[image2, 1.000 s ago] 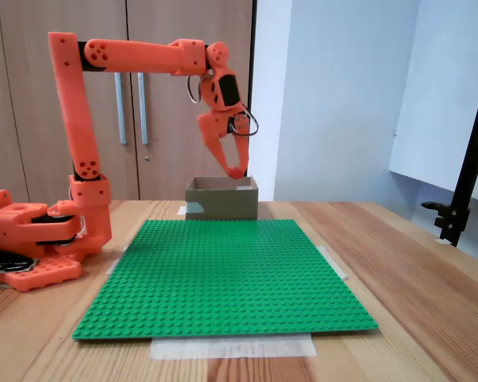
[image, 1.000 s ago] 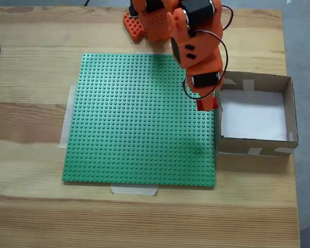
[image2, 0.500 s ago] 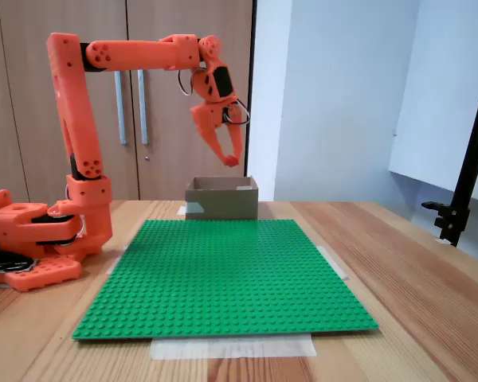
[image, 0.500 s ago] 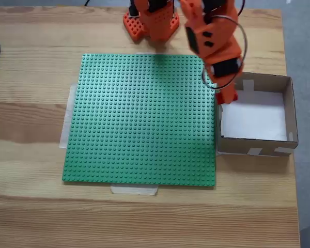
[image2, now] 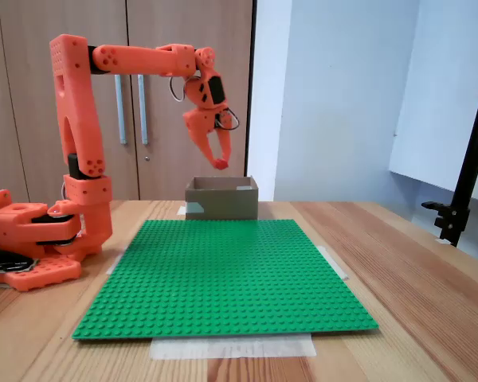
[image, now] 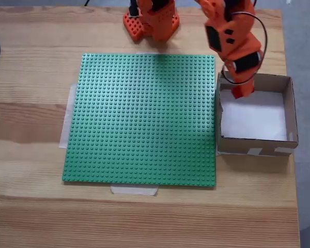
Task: Pick the red lego block and put it in the box.
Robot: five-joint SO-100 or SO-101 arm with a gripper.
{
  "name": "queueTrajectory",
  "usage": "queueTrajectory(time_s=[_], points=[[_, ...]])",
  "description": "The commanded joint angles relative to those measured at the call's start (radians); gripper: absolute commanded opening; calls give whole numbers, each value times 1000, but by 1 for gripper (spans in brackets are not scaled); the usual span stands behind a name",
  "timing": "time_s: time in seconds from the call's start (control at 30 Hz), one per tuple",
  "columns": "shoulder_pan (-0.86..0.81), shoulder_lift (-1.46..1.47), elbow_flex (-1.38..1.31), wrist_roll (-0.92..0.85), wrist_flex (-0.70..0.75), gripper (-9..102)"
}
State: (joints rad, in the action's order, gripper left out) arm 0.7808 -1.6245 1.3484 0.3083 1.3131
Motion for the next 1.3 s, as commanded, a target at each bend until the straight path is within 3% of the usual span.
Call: queueTrajectory(time_s=[0.0,0.53,1.27], points=[[23,26,-100,5,9,-1],[71,206,-187,28,-29,-1],[58,201,-187,67,-32,3]])
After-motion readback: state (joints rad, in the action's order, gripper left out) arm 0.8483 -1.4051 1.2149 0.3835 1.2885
